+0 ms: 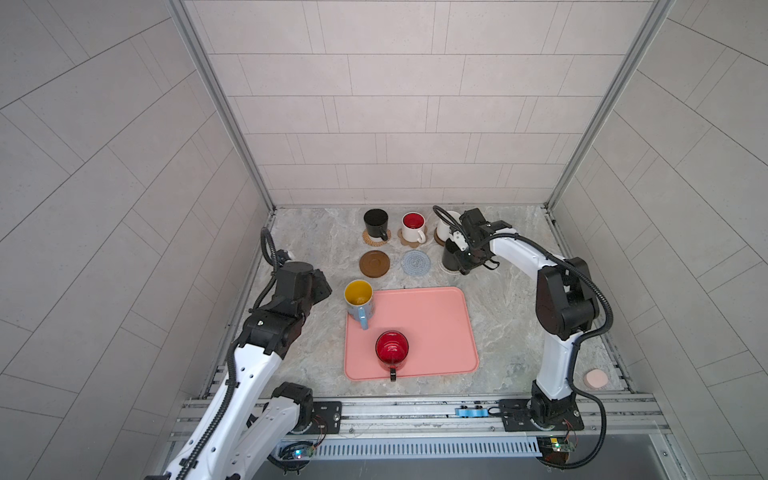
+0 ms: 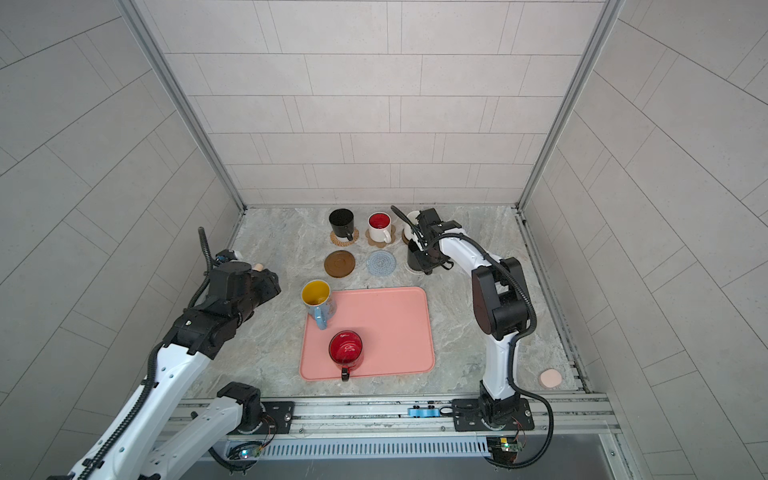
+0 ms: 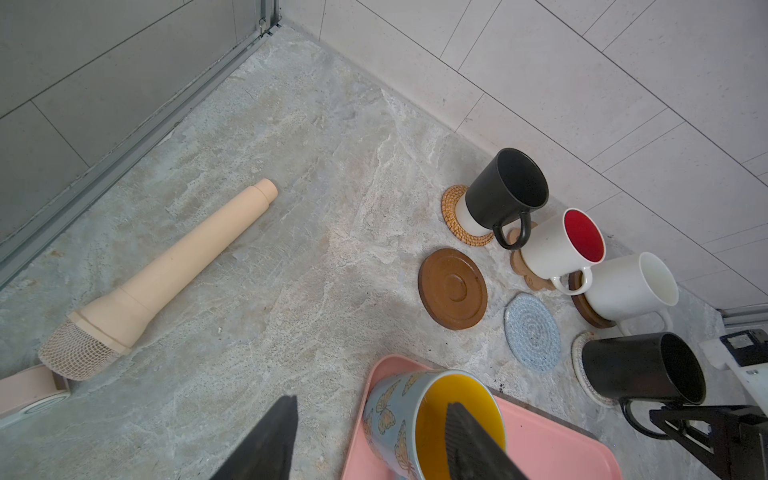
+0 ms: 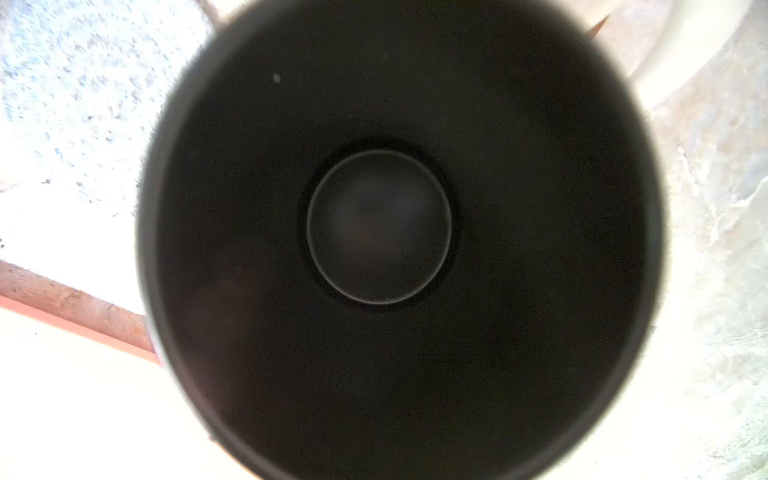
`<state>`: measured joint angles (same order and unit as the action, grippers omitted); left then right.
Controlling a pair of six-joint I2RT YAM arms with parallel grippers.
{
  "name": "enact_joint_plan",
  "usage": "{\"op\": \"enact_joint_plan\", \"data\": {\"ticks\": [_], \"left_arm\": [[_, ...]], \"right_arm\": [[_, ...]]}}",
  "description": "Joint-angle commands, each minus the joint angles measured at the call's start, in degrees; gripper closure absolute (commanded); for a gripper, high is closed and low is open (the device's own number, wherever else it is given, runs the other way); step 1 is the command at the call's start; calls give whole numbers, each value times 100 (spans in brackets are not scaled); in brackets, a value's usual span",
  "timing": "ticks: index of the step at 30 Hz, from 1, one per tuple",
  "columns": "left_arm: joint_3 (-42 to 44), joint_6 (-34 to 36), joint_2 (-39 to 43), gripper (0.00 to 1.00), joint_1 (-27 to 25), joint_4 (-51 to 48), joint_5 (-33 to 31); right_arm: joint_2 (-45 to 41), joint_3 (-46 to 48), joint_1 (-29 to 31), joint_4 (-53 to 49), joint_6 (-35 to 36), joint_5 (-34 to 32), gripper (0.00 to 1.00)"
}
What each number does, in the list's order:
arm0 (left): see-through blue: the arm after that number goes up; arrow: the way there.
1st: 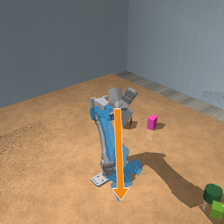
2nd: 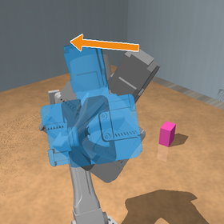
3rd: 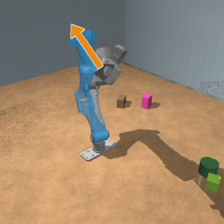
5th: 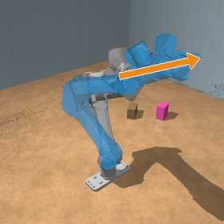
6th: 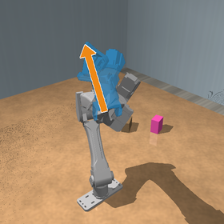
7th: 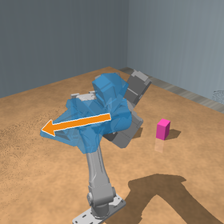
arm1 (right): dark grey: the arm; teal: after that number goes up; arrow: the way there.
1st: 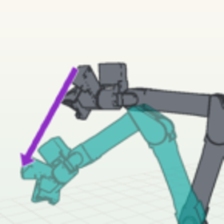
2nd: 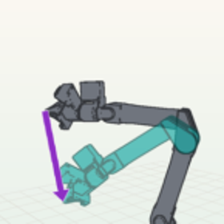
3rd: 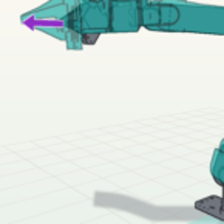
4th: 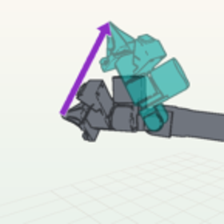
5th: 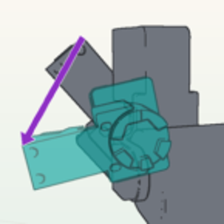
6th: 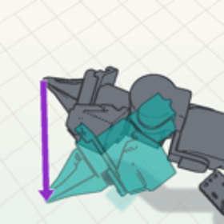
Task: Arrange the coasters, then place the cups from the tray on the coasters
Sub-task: 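Lower the black mug onto the multicolour knit coaster with the right gripper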
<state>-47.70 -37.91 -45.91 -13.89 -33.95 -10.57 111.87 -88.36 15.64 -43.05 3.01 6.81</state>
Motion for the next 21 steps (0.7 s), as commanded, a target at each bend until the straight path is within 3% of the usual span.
{"op": "enact_joint_plan", "data": {"ticks": [1,21], "left_arm": [[55,-52,86,37,44,-85,-135],[51,-52,100,37,47,-111,-128]], "right_arm": [[-201,-32,27,-80,110,-154,69],[-271,-32,18,-153,54,-589,61]]}}
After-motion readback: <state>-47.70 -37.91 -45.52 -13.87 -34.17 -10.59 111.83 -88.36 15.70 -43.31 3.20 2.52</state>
